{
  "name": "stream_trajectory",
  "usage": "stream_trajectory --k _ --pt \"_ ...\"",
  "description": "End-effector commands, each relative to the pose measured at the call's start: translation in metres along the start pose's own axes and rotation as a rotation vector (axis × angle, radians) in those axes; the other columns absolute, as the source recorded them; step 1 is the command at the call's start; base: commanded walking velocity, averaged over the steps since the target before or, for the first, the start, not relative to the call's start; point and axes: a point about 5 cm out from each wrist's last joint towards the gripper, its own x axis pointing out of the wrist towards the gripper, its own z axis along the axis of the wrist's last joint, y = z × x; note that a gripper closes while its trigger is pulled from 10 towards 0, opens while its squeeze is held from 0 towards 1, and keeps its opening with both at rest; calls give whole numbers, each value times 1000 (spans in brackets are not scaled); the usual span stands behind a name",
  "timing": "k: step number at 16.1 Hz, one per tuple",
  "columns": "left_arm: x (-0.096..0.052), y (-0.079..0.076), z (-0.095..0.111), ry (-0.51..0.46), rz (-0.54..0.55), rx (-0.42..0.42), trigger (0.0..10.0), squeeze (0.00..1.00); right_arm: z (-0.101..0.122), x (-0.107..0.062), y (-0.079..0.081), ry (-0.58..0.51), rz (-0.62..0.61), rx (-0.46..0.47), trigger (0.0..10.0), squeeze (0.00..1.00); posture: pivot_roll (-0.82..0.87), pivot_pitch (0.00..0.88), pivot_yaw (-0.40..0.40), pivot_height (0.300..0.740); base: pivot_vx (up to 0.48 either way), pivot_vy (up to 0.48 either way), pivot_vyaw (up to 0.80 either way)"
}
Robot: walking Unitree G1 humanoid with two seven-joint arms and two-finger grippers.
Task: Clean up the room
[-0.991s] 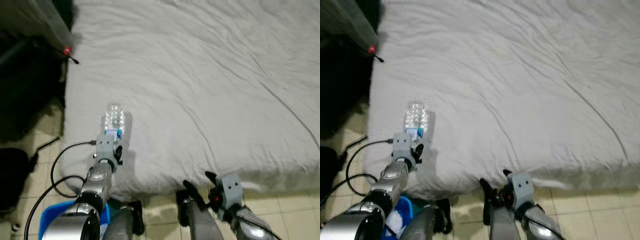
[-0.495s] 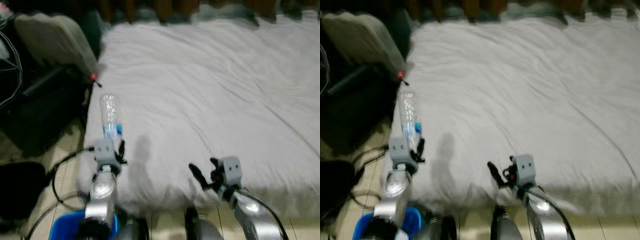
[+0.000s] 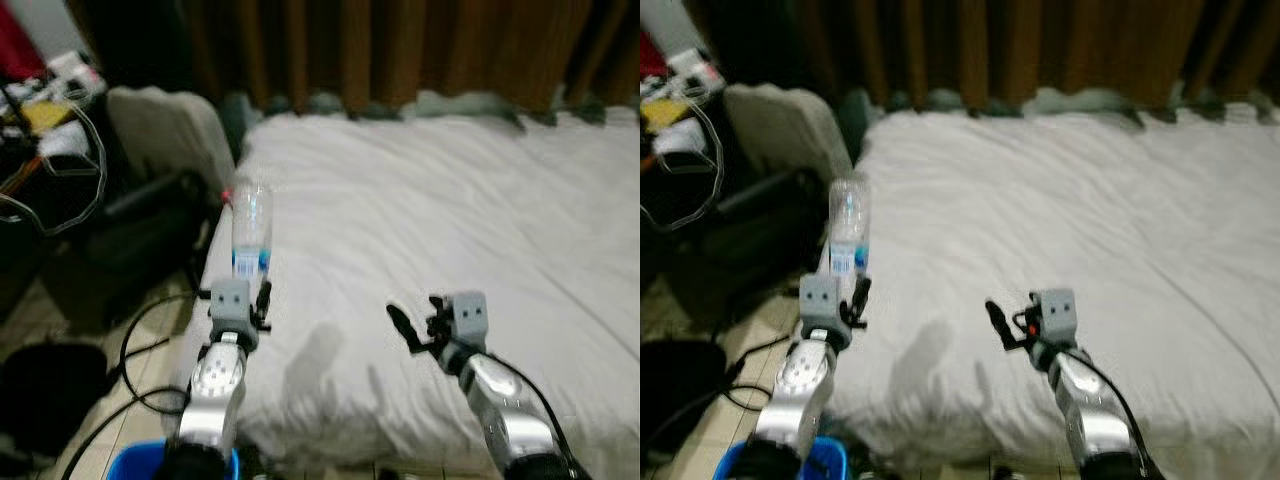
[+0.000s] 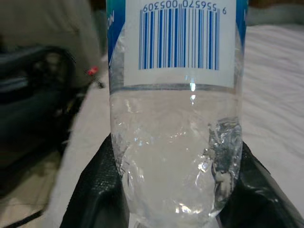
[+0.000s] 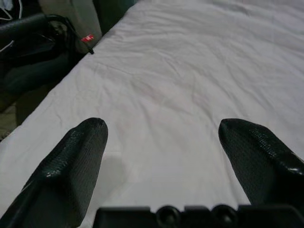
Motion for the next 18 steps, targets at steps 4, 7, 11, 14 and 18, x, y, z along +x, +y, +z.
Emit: stream_trajectory --k 4,7,11,14,18 --pt "-6 10 -9 78 66 62 10000 0 -8 2 -1 18 12 -9 10000 0 39 0 44 740 0 0 597" --pt "-3 9 -11 107 74 81 10000 0 -12 4 -4 18 -2 -12 10000 0 34 0 59 740 0 0 579" --pt "7 3 -16 181 63 8 10000 0 -13 8 1 1 5 -20 10000 0 12 0 69 740 0 0 559" --pt "10 6 -39 395 68 -102 10000 0 -20 12 17 44 114 -90 10000 0 6 0 57 740 0 0 348" --pt "-17 22 -82 751 277 -289 10000 0 -28 14 38 100 289 -127 10000 0 -12 0 42 740 0 0 0"
